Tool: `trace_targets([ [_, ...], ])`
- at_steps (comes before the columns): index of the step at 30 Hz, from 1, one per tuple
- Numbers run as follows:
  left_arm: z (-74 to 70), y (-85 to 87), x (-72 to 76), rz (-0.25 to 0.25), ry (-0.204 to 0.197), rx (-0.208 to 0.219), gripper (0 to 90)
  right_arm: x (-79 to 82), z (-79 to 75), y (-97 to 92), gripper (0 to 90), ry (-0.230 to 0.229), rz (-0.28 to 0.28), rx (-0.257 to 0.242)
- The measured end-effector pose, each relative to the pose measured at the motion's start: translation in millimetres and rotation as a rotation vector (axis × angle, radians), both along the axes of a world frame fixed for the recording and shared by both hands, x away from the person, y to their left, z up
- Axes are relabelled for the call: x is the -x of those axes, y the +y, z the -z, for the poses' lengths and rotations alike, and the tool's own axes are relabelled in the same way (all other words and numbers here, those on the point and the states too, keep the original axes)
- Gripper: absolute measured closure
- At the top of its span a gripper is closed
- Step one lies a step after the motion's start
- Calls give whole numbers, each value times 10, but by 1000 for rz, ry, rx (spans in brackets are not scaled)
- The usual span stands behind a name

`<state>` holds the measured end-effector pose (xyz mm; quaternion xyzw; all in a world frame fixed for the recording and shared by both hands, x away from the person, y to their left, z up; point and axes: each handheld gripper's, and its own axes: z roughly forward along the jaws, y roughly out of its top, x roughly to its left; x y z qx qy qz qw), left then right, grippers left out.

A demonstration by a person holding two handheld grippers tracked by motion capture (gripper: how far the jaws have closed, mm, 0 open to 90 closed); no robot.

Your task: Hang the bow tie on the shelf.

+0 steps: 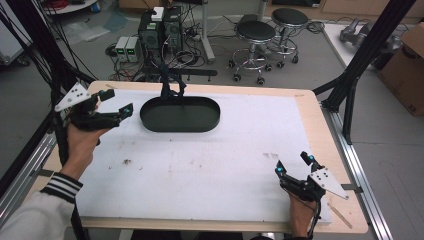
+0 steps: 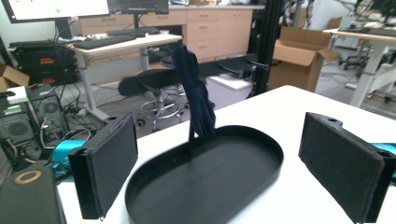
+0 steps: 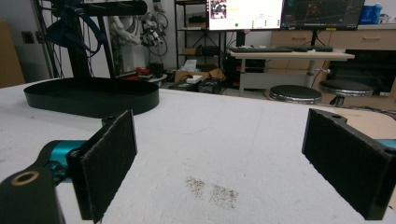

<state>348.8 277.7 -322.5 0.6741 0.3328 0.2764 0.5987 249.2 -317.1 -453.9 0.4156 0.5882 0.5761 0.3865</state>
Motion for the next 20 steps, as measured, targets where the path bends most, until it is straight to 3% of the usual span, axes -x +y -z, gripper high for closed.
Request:
trace_targets([
  [4, 315, 96, 191, 26, 15, 32, 116, 1, -1, 0, 92, 5, 1, -1],
  [7, 550, 156, 346, 8, -44, 54, 117, -6, -1, -2, 92, 1, 1, 6],
  [10, 762, 186, 460, -8, -71, 58, 117, -7, -2, 1, 92, 2, 2, 7],
  [13, 904, 189, 547, -8, -93, 71, 117, -7, -2, 0, 92, 0, 2, 10],
  [20, 1202, 161, 645, 12, -83, 80, 117, 1, 0, 5, 92, 1, 1, 7],
])
